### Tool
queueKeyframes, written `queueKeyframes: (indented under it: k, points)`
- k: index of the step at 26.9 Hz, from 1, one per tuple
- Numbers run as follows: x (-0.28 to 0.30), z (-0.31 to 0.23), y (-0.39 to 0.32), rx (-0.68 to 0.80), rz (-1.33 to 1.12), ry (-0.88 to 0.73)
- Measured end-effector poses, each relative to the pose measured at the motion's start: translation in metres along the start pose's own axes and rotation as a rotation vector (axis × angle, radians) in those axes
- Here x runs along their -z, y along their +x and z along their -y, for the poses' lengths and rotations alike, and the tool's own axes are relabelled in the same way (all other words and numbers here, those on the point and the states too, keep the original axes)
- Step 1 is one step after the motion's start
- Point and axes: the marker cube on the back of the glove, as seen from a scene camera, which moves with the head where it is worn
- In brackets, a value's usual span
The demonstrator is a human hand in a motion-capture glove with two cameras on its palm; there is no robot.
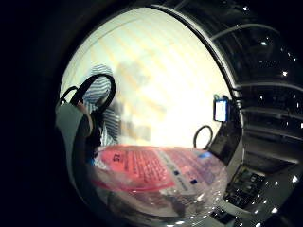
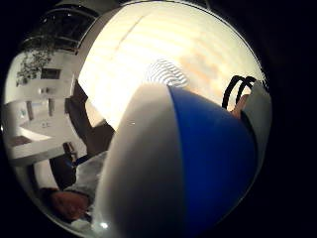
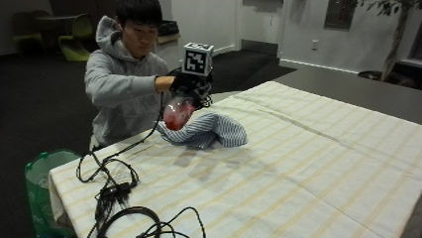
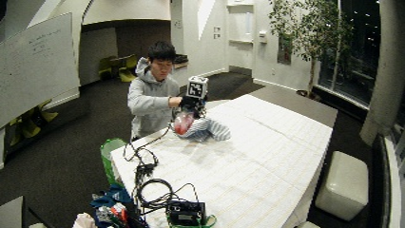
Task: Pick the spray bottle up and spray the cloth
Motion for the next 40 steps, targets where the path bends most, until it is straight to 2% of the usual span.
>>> queueKeyframes:
  k: [7,11,14,18,26,32,36,40]
  points:
    - [-0.018,0.003,-0.001,-0.009,-0.049,-0.036]
    - [-0.038,0.007,-0.008,0.02,0.01,-0.056]
    - [-0.032,0.007,-0.018,0.055,0.087,-0.03]
    - [0.008,0.009,-0.042,0.089,0.297,0.116]
    - [0.072,0.047,-0.094,0.029,0.975,0.615]
    - [0.053,0.104,-0.133,-0.078,1.328,0.831]
    - [0.024,0.143,-0.15,-0.165,1.388,0.898]
    - [-0.004,0.171,-0.158,-0.239,1.413,0.89]
